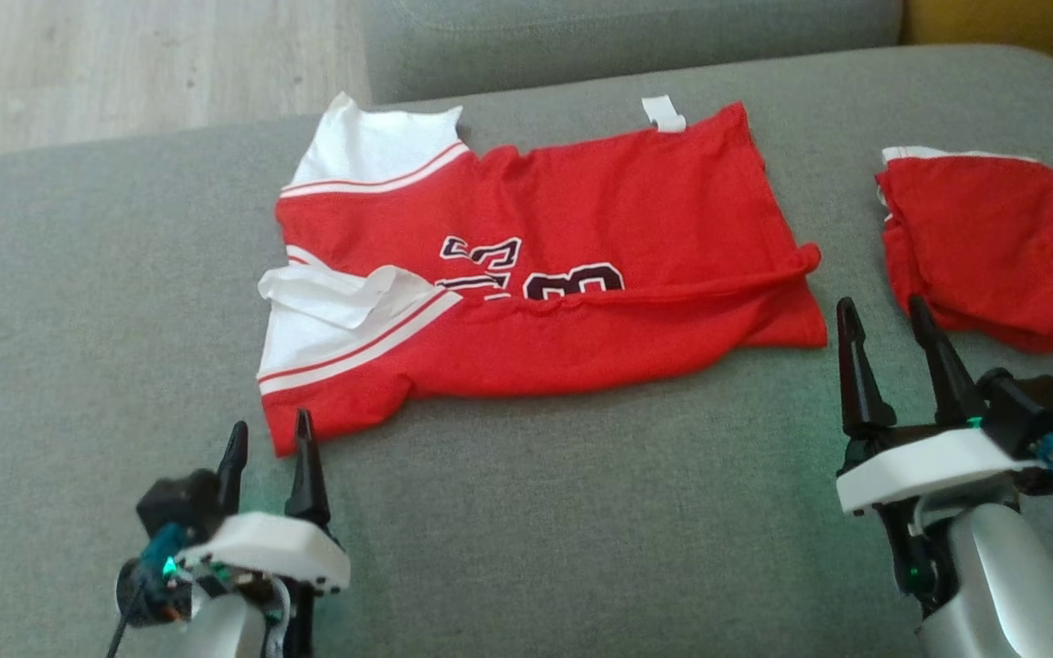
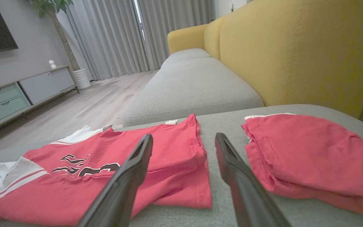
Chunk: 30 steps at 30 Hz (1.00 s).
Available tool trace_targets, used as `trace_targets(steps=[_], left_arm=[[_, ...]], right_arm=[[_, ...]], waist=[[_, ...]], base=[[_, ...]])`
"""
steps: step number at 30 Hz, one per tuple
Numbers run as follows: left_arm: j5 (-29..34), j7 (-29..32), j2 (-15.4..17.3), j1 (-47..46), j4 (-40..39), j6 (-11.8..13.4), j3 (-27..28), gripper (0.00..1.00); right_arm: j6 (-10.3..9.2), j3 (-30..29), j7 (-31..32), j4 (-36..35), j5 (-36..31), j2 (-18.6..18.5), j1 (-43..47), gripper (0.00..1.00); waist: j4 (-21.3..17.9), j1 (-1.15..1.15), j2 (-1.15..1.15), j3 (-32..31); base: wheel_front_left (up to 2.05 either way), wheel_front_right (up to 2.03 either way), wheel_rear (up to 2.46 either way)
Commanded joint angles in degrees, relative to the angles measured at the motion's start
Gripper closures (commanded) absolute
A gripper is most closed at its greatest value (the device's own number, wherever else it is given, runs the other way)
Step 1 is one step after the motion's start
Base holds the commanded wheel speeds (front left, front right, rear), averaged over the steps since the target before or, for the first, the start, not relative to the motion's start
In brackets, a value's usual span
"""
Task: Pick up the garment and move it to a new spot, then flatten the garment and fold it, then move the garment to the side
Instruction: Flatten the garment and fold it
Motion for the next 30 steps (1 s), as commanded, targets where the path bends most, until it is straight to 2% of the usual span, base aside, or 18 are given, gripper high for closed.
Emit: trace_targets(steps=[1,7,15,16,17,24,30], left_arm=[[0.6,0.1,0.5,-3.3,-0.8,0.6,1.4,0.00],[-0.4,2.4,1.6,-7.7,6.5,3.2,3.4,0.00],[0.5,7.5,3.7,-10.2,12.8,3.7,1.9,0.00],[0.7,8.2,3.8,-10.3,13.2,3.5,1.4,0.59],[0.7,8.8,3.8,-10.3,13.4,3.1,1.0,1.00],[0.7,7.7,3.9,-10.4,11.4,2.4,0.3,1.00],[1.5,0.6,4.5,-12.0,4.3,1.9,0.3,1.00]], right_arm=[[-0.05,1.2,0.2,-2.3,-0.5,0.2,-2.5,0.00],[-0.05,2.1,0.9,-4.1,-0.7,0.4,-3.5,0.00],[-0.05,3.3,0.7,-4.5,-0.6,1.0,-4.9,0.00],[-0.05,3.3,0.7,-4.4,-0.6,1.0,-5.0,0.00],[-0.05,3.3,0.6,-4.3,-0.5,1.1,-5.0,0.00],[-0.05,2.7,1.4,-3.0,-0.8,1.2,-5.5,0.00],[-0.05,-0.1,5.6,0.1,-1.6,1.6,-6.9,0.00]], waist=[[-0.6,-0.01,0.00,0.8],[-2.5,-0.01,0.00,3.5],[-4.4,-0.01,0.00,5.3],[-4.4,-0.01,0.00,5.4],[-4.4,-0.01,0.00,5.4],[-3.5,-0.01,0.00,4.7],[-1.9,-0.01,0.00,4.6]], base=[[0.00,0.00,0.00],[0.00,0.00,0.00],[0.00,0.00,0.00],[0.00,0.00,0.00],[0.00,0.00,0.00],[0.00,0.00,0.00],[0.00,0.00,0.00]])
